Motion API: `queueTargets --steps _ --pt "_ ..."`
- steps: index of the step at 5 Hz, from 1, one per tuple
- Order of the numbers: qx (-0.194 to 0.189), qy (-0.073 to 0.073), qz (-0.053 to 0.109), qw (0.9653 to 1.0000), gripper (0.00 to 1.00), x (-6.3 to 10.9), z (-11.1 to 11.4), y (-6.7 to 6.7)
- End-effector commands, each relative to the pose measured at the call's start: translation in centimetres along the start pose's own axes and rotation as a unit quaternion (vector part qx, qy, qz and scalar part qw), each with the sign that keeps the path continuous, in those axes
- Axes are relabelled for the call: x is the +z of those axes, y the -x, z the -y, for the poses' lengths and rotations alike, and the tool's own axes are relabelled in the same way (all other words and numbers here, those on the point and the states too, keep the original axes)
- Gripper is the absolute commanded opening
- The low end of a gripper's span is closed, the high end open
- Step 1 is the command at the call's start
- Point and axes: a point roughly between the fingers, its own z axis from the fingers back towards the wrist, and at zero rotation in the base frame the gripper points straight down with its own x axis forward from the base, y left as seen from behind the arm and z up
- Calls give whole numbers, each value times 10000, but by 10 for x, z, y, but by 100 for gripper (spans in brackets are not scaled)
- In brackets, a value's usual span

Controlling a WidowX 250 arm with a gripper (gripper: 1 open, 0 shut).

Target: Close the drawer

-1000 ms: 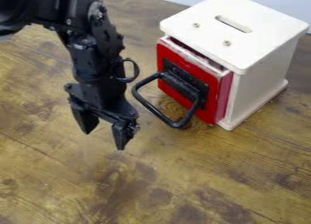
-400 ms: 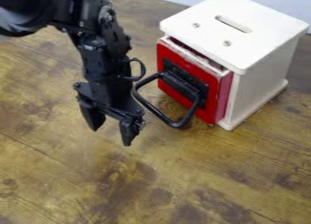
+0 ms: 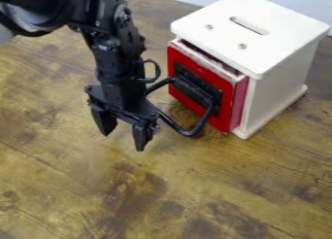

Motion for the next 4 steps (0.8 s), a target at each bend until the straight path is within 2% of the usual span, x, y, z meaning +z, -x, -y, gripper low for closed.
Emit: queueTargets --steps 1,2,4 --pt "49 -44 340 9994 100 21 -5 -16" --pt "-1 -29 293 9996 100 24 -3 -23" --pt "-80 -35 333 9994 100 26 2 -32"
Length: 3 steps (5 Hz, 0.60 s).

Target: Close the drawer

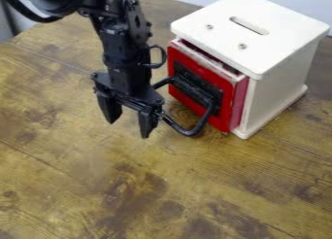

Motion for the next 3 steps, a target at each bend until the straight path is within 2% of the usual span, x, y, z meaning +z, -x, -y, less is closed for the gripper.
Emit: queueTargets --steps 1,3 --pt "-86 -26 401 9992 100 21 5 -16" --pt "-159 -3 422 9990 100 24 10 -18"
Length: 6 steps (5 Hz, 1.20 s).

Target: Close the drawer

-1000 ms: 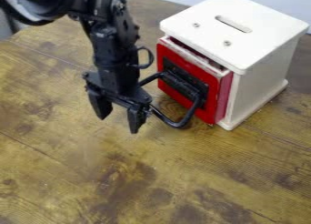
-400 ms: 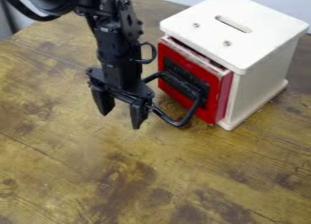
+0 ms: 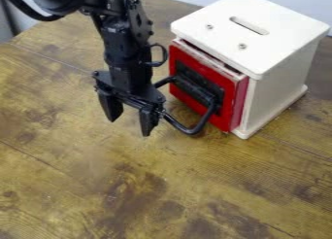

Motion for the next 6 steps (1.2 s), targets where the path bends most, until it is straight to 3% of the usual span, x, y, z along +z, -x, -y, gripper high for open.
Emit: queueTargets --steps 1,6 --pt "-137 -9 419 9990 100 24 10 -16" --pt "-322 -6 599 9977 100 39 27 -19"
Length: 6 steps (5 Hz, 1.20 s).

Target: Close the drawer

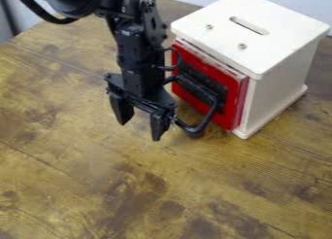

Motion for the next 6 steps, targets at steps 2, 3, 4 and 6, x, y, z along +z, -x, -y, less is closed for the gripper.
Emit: queueTargets --steps 2,3,4,6 --pt "-149 -28 688 9975 100 43 15 -18" --pt "-178 -4 643 9978 100 45 19 -18" --pt "-179 -3 633 9978 100 43 20 -18" --pt "-156 -8 613 9980 100 38 22 -19"
